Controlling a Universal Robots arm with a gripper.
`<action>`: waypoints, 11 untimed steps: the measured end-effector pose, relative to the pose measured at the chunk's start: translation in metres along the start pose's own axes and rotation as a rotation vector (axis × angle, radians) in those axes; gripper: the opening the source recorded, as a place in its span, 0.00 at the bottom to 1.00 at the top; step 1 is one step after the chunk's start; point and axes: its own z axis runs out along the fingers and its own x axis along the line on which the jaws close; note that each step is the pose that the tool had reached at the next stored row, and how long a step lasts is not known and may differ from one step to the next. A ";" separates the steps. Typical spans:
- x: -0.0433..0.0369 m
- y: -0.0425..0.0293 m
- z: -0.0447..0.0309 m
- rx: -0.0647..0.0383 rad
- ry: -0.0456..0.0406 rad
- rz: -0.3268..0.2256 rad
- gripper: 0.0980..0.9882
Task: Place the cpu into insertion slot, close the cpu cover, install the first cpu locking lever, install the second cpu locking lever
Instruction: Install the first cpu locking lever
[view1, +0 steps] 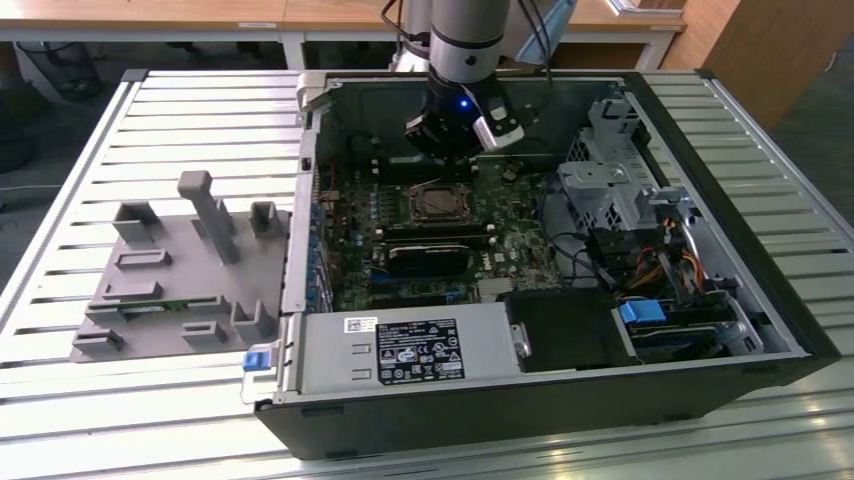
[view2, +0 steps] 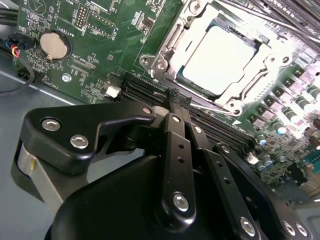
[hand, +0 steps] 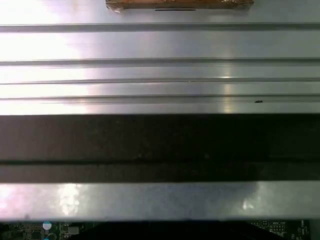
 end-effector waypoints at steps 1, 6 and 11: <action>-0.0004 0.0000 0.0010 0.000 0.0000 0.000 0.01; -0.0011 0.0002 0.0056 0.001 0.0001 0.000 0.01; -0.0015 0.0008 0.0099 0.002 0.0000 0.000 0.01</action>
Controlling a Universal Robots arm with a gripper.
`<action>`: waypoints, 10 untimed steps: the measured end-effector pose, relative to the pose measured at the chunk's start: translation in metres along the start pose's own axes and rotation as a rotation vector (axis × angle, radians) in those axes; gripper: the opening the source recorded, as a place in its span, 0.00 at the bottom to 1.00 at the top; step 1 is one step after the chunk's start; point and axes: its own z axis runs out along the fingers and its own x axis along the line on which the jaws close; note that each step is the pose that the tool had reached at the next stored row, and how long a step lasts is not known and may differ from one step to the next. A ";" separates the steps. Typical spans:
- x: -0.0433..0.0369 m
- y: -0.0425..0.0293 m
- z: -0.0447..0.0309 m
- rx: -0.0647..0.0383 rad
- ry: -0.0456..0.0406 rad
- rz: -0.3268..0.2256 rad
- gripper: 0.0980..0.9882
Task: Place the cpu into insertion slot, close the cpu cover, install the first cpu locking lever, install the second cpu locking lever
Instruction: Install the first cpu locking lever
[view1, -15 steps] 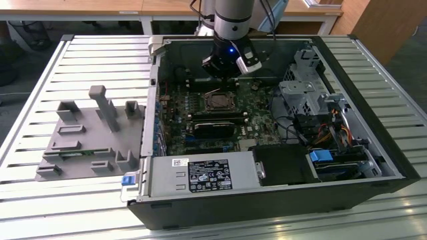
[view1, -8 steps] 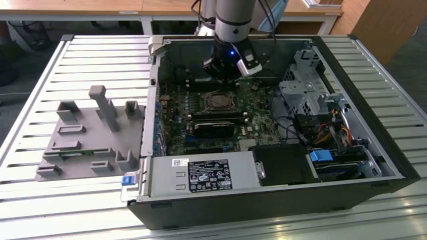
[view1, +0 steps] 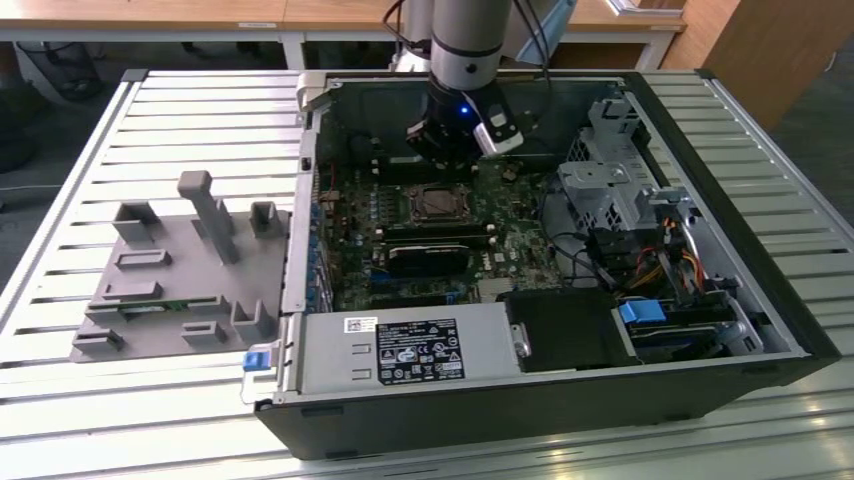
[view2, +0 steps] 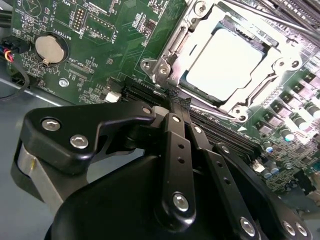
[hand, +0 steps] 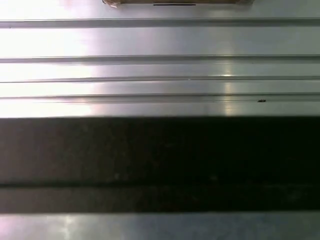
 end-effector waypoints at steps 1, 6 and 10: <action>-0.0002 0.0001 0.0006 0.000 0.0000 0.000 0.01; -0.0006 0.0002 0.0008 0.000 0.0000 0.000 0.01; -0.0006 0.0002 0.0004 0.000 -0.0001 0.000 0.01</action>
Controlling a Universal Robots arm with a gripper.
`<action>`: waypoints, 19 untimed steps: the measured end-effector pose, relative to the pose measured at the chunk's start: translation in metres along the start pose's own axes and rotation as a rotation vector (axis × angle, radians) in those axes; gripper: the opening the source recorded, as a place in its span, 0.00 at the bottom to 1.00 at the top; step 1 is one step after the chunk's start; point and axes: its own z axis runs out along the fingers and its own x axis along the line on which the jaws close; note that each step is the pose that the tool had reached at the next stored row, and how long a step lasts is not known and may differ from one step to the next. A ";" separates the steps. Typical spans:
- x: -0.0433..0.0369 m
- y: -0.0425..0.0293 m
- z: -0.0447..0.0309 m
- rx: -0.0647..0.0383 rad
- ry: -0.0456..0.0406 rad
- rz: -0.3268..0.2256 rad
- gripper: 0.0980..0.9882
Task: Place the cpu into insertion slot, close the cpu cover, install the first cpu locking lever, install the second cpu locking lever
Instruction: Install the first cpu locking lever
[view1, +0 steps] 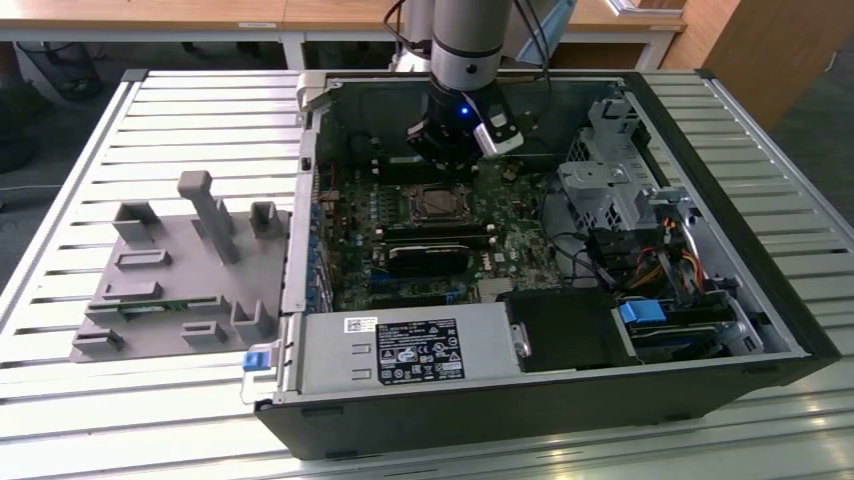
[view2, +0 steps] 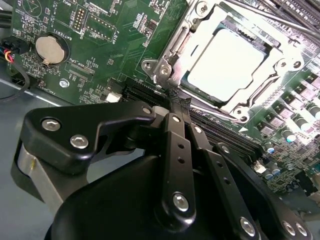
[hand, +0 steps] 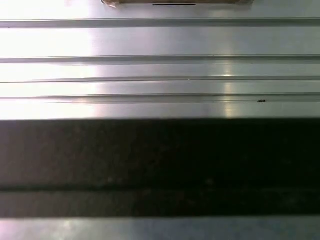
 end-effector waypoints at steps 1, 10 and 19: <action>0.0000 0.0000 0.0000 0.000 0.0000 0.000 0.01; 0.0000 0.0005 0.0018 0.027 -0.0008 0.000 0.01; -0.0001 0.0028 0.0053 0.048 -0.0014 0.000 0.01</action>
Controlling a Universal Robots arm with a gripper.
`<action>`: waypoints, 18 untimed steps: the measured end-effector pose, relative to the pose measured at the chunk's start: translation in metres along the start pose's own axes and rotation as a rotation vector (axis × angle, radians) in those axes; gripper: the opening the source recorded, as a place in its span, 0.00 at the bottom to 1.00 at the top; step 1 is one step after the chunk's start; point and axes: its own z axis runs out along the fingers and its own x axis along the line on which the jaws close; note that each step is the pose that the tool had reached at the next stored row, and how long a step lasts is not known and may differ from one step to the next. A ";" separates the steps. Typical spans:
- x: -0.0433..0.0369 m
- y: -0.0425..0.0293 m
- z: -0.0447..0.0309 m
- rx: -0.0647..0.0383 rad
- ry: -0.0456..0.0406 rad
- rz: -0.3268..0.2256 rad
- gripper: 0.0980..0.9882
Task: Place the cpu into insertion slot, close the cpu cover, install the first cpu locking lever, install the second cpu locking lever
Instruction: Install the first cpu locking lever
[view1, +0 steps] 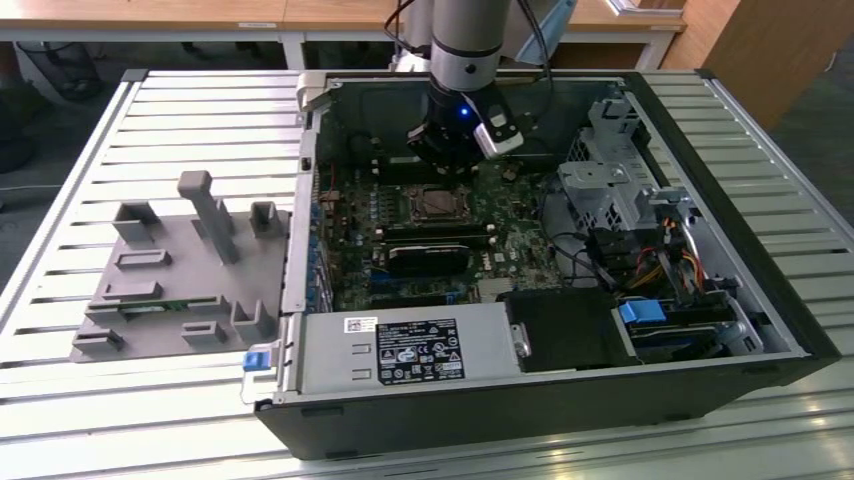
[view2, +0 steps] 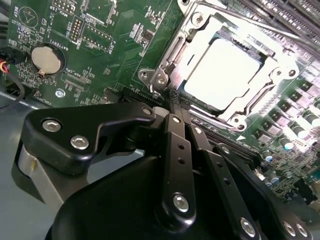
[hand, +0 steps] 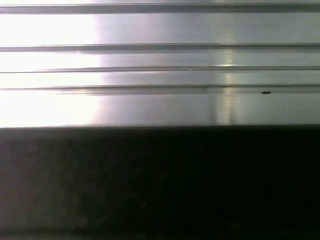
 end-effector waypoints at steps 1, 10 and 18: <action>-0.0001 0.0006 0.0006 0.000 0.0000 0.000 0.01; -0.0007 0.0025 -0.0044 0.000 -0.0002 0.000 0.01; -0.0007 0.0017 -0.0094 0.000 -0.0001 0.000 0.01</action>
